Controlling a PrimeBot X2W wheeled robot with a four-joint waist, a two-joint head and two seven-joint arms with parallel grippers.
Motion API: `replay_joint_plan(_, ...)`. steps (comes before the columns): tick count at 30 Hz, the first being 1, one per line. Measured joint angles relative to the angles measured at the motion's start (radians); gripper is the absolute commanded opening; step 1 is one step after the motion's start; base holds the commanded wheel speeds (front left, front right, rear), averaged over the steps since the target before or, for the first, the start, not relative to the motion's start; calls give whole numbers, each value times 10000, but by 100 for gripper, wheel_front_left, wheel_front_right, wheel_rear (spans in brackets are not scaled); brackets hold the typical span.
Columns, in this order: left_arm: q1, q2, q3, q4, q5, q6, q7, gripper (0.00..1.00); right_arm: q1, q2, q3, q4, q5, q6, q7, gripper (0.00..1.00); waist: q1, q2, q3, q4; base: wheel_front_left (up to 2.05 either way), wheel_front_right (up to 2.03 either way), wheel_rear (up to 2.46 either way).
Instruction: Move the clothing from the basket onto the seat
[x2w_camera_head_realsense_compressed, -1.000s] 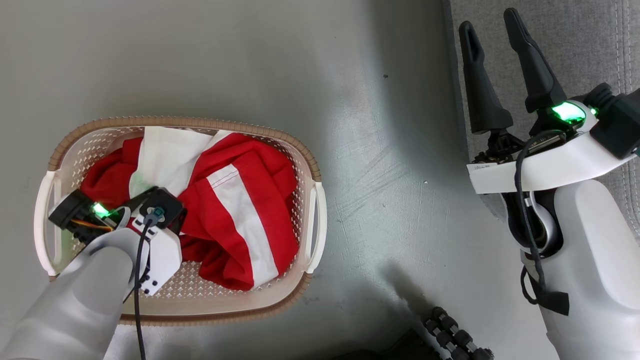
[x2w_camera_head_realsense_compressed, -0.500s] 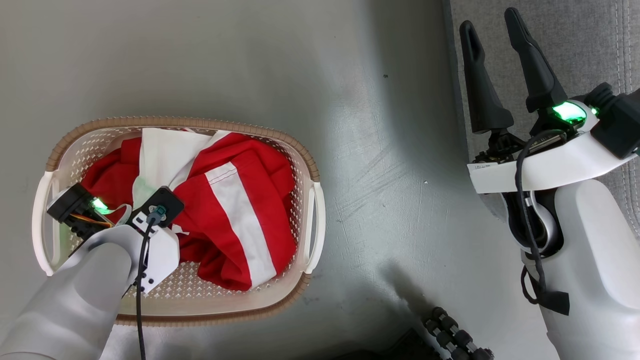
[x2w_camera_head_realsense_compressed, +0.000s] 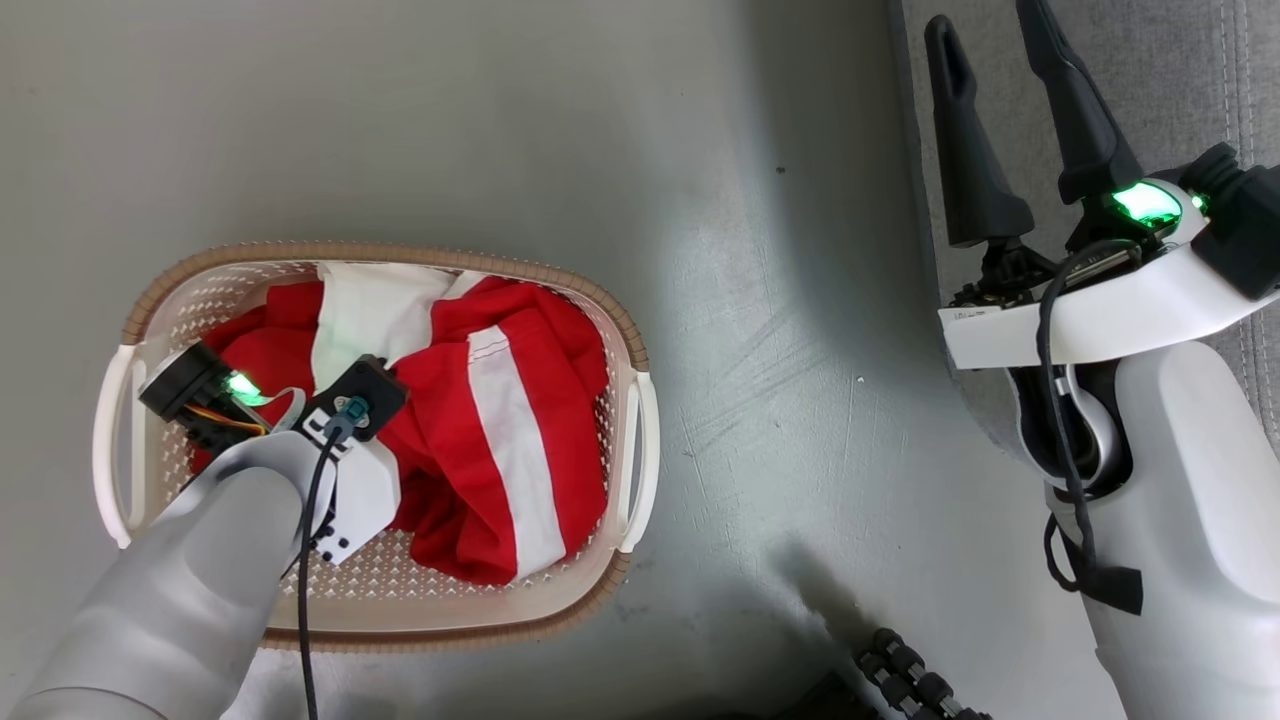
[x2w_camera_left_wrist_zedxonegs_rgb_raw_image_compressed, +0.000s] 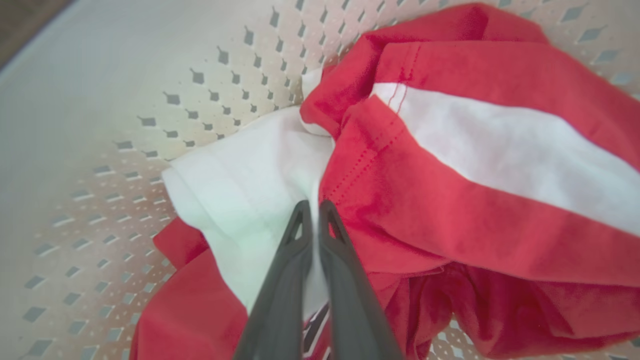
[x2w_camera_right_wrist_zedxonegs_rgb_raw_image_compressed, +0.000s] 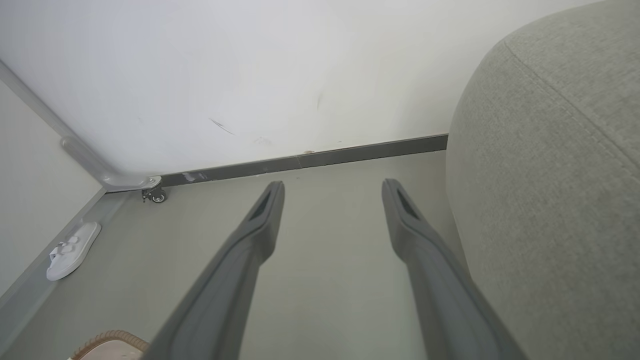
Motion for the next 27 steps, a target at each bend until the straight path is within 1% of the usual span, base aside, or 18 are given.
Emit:
replay_joint_plan(4, 3, -130, 10, -82, -33, 0, -27, 0, -96, 0, -69, 27, -13, 0, 0, 100, 0, 0, -162, 65, 0, 0, 0)
replay_joint_plan(10, 32, -12, 127, -209, -311, -88, -148, 0, -100, -2, -238, 44, -15, 0, 0, 100, 0, 0, -458, 148, 0, 0, 0)
replay_joint_plan(17, 293, -132, 399, -520, -625, -90, -196, 0, -86, -2, -282, 290, -94, 0, 0, 100, 0, 0, -895, 254, 0, 0, 0)
replay_joint_plan(20, 440, -203, 566, -763, -777, -102, -205, 0, -84, -2, -290, 314, -119, 0, 0, 100, 0, 0, -1101, 308, 0, 0, 0)
replay_joint_plan(22, 574, -196, 614, -1080, -901, -180, -205, 0, -81, -2, -295, 334, -207, 0, 0, 100, 0, 0, -1240, 347, 0, 0, 0)
replay_joint_plan(27, 708, -159, 755, -1756, -1024, -209, -205, 0, -70, -4, -313, 430, -355, 0, 0, 100, 0, 0, -1585, 455, 0, 0, 0)
